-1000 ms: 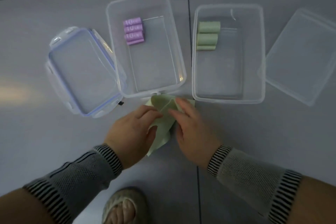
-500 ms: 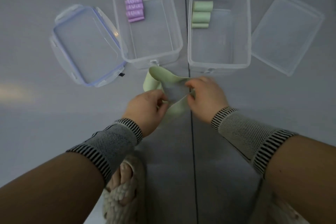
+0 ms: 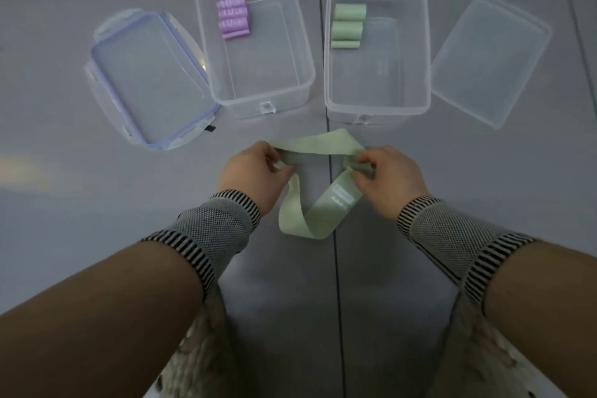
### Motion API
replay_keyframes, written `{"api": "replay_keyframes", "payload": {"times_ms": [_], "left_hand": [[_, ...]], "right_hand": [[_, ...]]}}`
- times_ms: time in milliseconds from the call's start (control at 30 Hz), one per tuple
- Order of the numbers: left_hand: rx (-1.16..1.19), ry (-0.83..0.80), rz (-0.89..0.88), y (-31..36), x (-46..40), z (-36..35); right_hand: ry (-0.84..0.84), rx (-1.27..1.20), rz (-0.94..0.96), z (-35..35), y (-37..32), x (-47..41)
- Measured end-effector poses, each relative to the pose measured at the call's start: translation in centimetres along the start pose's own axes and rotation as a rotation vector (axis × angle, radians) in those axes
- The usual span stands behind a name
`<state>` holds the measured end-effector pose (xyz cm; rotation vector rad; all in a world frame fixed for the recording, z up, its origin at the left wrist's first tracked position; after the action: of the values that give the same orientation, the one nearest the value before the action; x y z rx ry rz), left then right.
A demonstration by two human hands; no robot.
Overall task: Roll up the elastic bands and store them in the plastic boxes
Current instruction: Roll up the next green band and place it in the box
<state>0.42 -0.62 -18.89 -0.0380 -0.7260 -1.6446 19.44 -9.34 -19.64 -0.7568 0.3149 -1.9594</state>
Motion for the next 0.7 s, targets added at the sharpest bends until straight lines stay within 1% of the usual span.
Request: {"api": "replay_keyframes", "payload": {"times_ms": [100, 200, 267, 333, 367, 400, 467, 500, 533, 567, 633, 700], "left_hand": [[-0.035, -0.027, 0.025, -0.3, -0.1, -0.2], [0.061, -0.047, 0.11, -1.1, 0.1, -0.4], [0.091, -0.039, 0.141, -1.6, 0.3, -0.3], [0.078, -0.011, 0.134, -1.9, 0.4, 0.0], [0.106, 0.002, 0.133, -1.9, 0.4, 0.2], [0.163, 0.006, 0.139, -1.9, 0.3, 0.4], [0.31, -0.01, 0.175, -1.8, 0.3, 0.8], [0.379, -0.02, 0.199, -1.9, 0.2, 0.9], [0.426, -0.026, 0.22, -2.0, 0.2, 1.0], [0.452, -0.027, 0.23, -2.1, 0.2, 1.0], [0.474, -0.029, 0.23, -2.1, 0.3, 1.0], [0.498, -0.031, 0.217, -1.9, 0.4, 0.8]], "right_hand": [[-0.034, 0.071, -0.001, -0.8, 0.7, -0.3], [-0.04, 0.148, 0.024, -1.3, 0.9, -0.2], [-0.041, 0.108, 0.049, -1.0, 0.5, -0.2], [-0.04, -0.069, 0.022, -0.4, -0.3, -0.2], [-0.04, -0.239, -0.037, 0.1, -0.8, -0.2], [-0.021, -0.496, -0.124, 0.7, -1.3, -0.1], [0.056, -1.09, -0.378, 1.9, -1.7, -0.2], [0.099, -1.29, -0.497, 2.5, -1.5, -0.2], [0.15, -1.379, -0.59, 2.9, -1.0, -0.3], [0.198, -1.395, -0.654, 3.1, -0.3, -0.2], [0.243, -1.361, -0.709, 2.7, 0.9, 0.1], [0.232, -1.333, -0.727, 2.0, 1.7, 0.5]]}}
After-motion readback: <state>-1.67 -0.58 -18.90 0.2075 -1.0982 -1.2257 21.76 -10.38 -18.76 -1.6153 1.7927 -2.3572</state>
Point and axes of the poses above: each hand's wrist, its own x-axis away from the middle knuckle, its own z-axis out of the back of the hand, y = z × x, the point moved 1 cm from there along -x, towards the middle knuckle, and after that the axes turned 4 degrees about -x, right-handed, at the moved point
